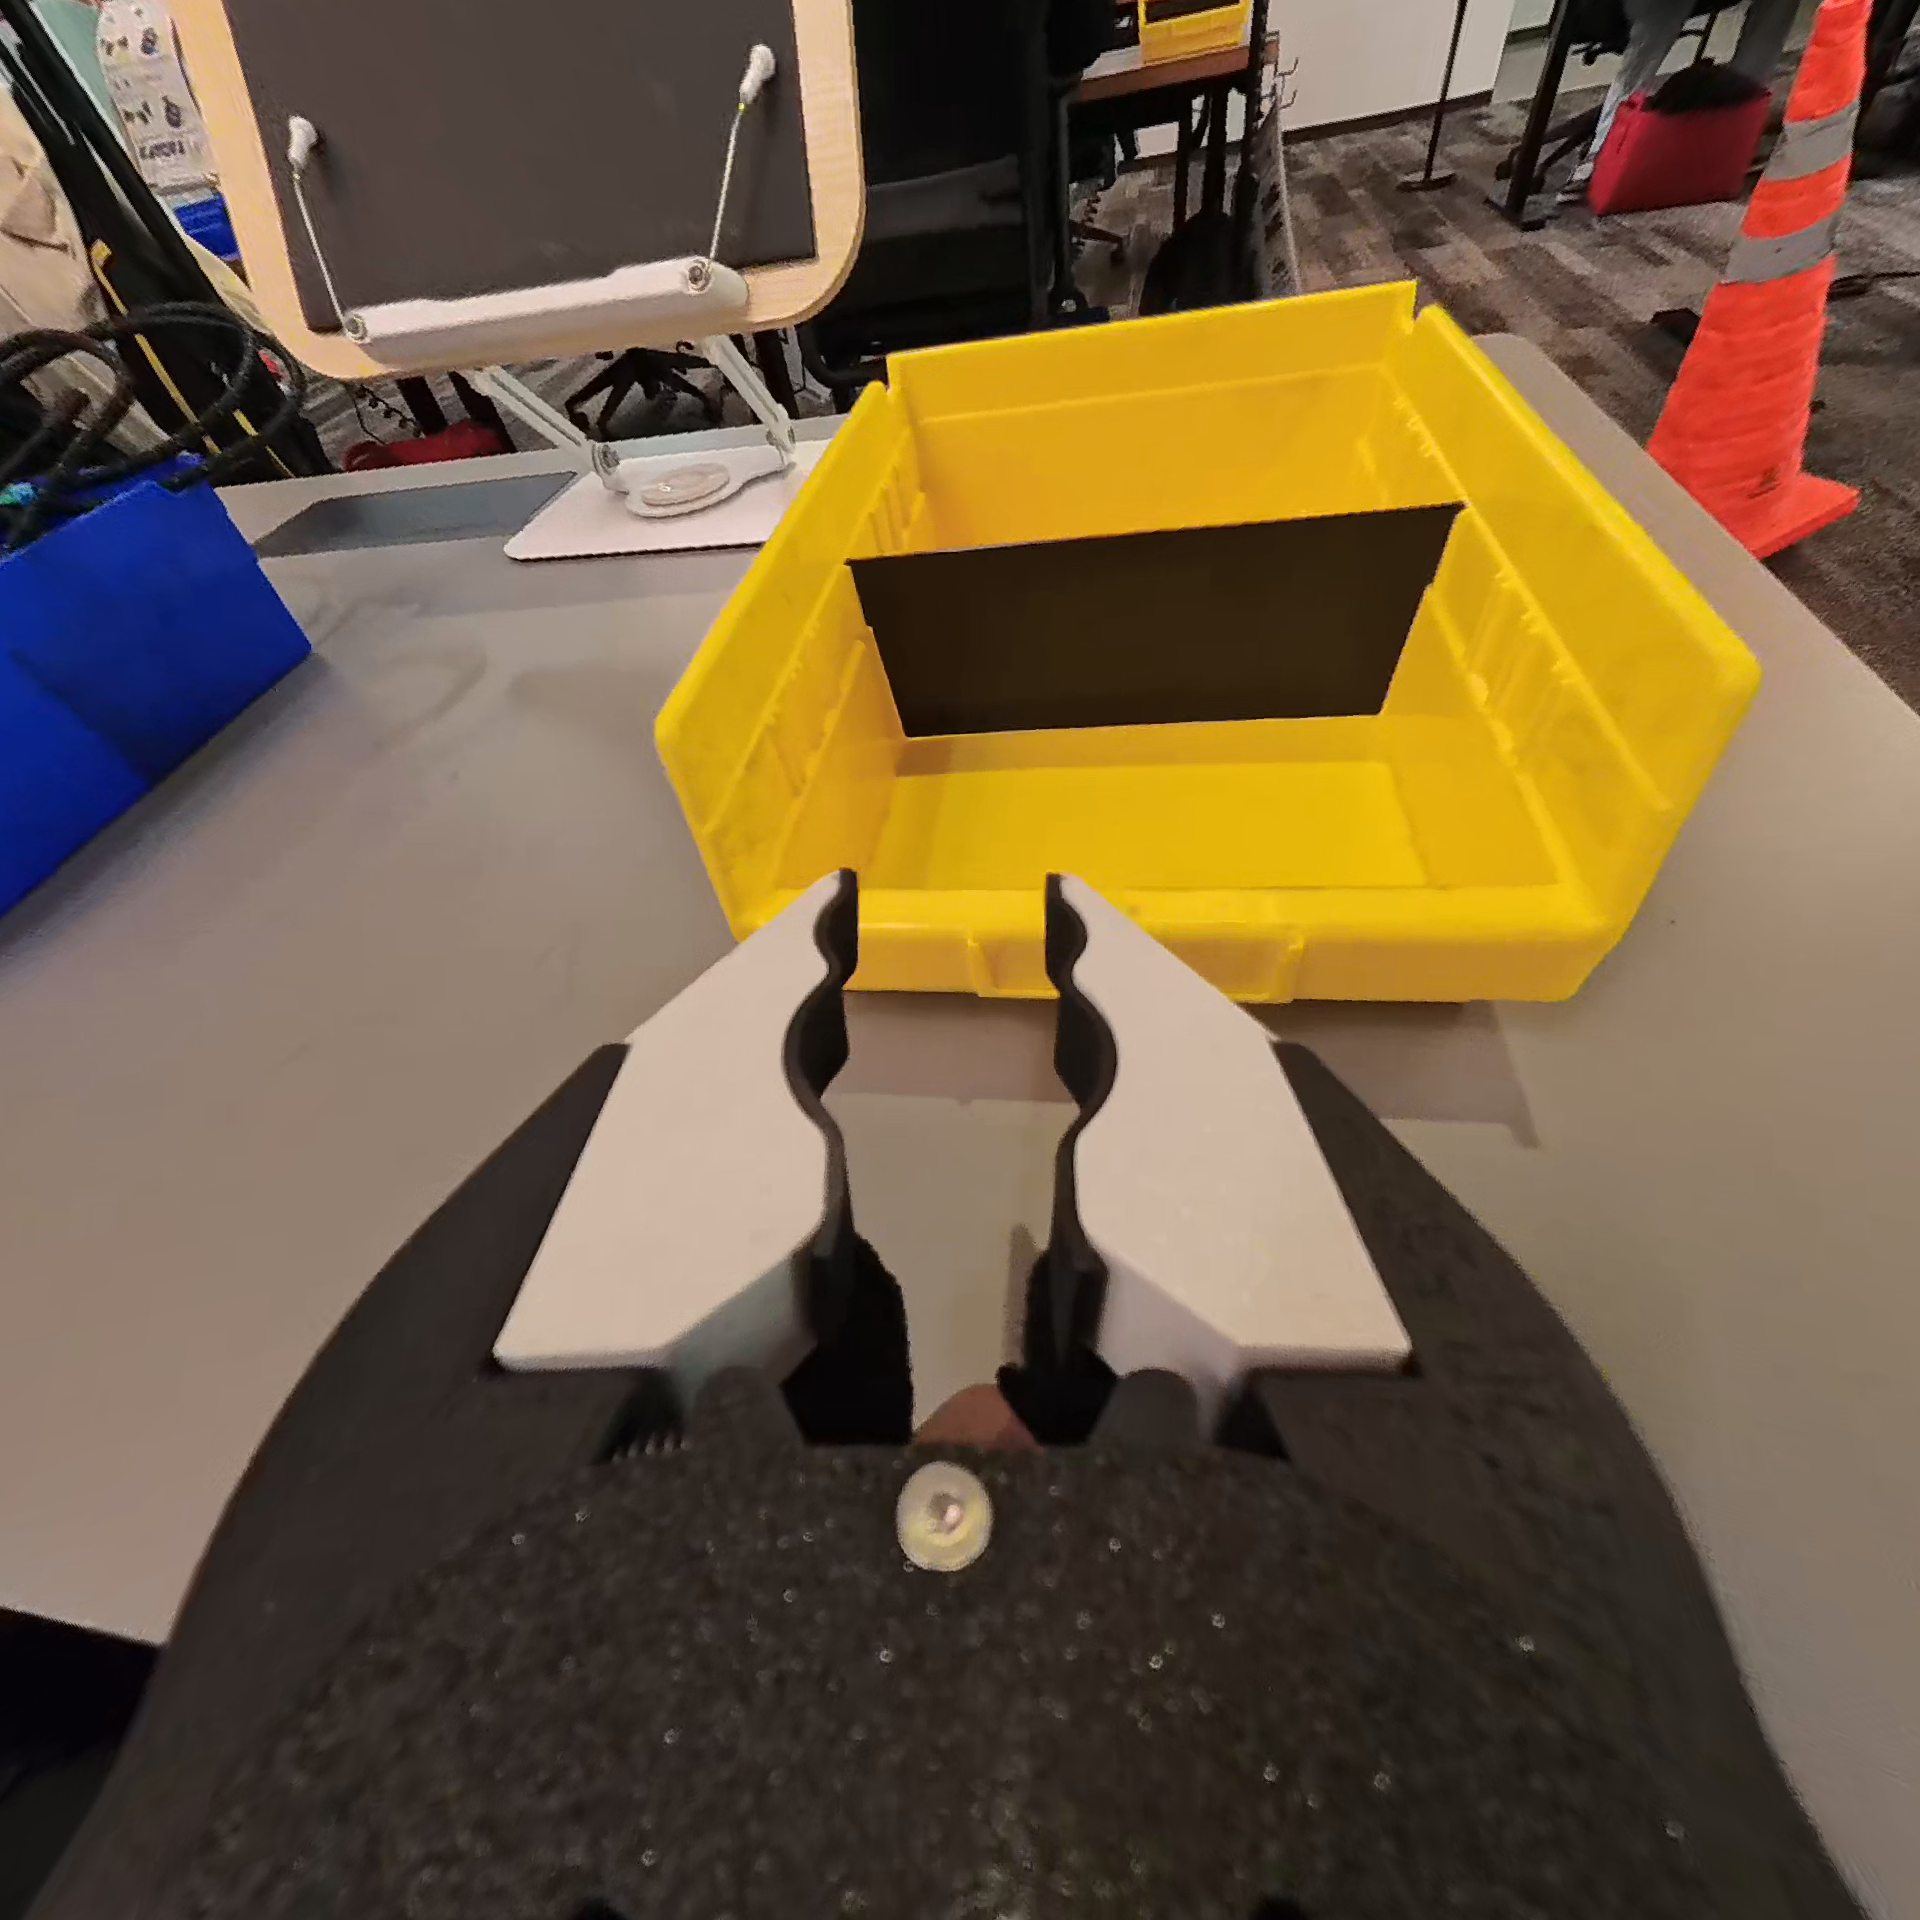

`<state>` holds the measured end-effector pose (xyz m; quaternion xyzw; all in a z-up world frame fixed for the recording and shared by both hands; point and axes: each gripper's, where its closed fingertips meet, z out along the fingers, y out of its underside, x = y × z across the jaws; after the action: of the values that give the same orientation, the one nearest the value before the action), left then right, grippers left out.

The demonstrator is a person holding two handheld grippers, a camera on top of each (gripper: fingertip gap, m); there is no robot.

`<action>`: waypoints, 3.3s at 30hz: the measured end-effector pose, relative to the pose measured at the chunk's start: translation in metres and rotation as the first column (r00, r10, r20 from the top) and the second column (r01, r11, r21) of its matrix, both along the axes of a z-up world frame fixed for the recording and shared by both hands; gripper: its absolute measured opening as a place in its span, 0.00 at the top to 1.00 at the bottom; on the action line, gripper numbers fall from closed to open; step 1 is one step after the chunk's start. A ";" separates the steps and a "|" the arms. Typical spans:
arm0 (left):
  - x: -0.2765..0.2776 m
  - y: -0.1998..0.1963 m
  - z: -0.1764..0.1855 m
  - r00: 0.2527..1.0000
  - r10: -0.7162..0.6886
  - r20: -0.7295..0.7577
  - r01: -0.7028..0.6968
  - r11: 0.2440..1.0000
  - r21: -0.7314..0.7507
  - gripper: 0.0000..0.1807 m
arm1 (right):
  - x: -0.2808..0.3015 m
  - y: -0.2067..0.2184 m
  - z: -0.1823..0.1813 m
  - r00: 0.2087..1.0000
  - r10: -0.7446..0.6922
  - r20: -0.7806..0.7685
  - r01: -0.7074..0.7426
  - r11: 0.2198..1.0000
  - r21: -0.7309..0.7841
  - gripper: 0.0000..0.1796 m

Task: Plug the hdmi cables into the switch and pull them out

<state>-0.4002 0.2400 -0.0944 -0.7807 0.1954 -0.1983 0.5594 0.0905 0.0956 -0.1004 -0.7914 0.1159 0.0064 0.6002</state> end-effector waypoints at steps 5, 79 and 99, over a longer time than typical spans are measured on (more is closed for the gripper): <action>-0.003 0.000 0.000 1.000 -0.001 -0.011 0.001 1.000 -0.015 0.87 | -0.006 0.001 0.000 1.000 0.020 0.007 -0.020 1.000 -0.013 0.83; -0.018 0.208 0.231 0.390 0.633 -0.669 0.187 0.657 0.730 0.62 | -0.079 0.032 -0.019 0.960 0.280 0.014 -0.279 0.958 -0.071 0.82; 0.215 -0.030 0.169 0.877 0.124 -0.464 0.304 0.605 0.736 0.62 | -0.214 0.083 0.155 0.496 0.854 -0.155 -0.723 0.505 0.472 0.68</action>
<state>-0.1852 0.2100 0.0750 -0.4644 0.4324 0.0753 0.7692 -0.1236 0.1791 0.0548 -0.6178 -0.1589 0.4537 0.6223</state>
